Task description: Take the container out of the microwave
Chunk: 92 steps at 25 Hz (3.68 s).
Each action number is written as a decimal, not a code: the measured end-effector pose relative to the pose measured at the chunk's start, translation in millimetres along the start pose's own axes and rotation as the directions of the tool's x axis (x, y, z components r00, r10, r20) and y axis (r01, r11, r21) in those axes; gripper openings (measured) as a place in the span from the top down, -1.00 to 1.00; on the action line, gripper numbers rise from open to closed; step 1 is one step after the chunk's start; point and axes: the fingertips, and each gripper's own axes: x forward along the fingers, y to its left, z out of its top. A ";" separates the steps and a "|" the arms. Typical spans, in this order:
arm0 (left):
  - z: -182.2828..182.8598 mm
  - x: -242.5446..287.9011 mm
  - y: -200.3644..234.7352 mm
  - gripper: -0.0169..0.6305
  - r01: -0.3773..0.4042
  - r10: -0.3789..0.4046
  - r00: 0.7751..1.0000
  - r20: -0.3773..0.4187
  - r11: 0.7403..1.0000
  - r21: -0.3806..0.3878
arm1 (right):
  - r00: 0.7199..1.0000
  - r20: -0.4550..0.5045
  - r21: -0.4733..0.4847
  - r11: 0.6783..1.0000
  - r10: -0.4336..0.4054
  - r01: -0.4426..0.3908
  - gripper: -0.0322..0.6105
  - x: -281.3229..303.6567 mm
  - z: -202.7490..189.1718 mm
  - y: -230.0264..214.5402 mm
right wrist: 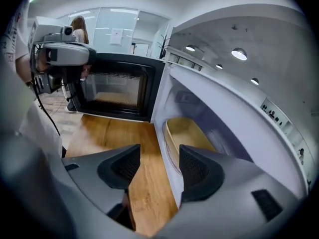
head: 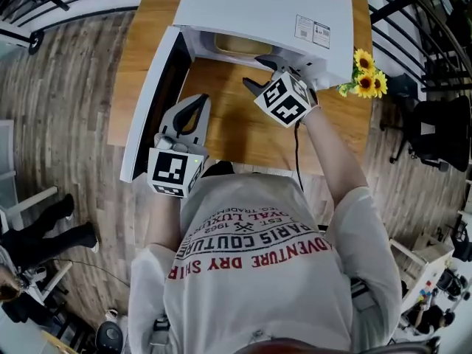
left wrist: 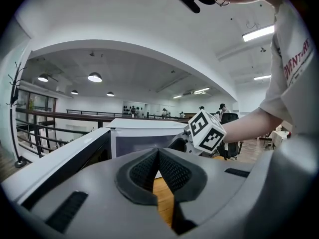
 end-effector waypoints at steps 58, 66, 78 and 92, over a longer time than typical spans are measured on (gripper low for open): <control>39.0 2.7 -36.1 0.91 0.163 -0.173 0.982 0.069 0.977 0.135 | 0.833 0.291 0.468 0.829 -0.471 0.306 0.80 -153.4 5.3 9.3; 49.7 11.6 -28.0 0.91 0.161 -0.175 0.981 0.085 0.975 0.151 | 0.700 0.332 0.561 0.729 -0.632 0.391 0.80 -193.6 3.6 -14.3; 56.6 16.4 -14.7 0.91 0.143 -0.158 0.984 0.086 0.977 0.159 | 0.640 0.338 0.628 0.672 -0.691 0.394 0.81 -206.5 6.0 -36.1; 56.6 17.4 -16.5 0.91 0.134 -0.151 0.985 0.086 0.976 0.171 | 0.657 0.359 0.588 0.708 -0.662 0.392 0.81 -197.5 11.4 -30.4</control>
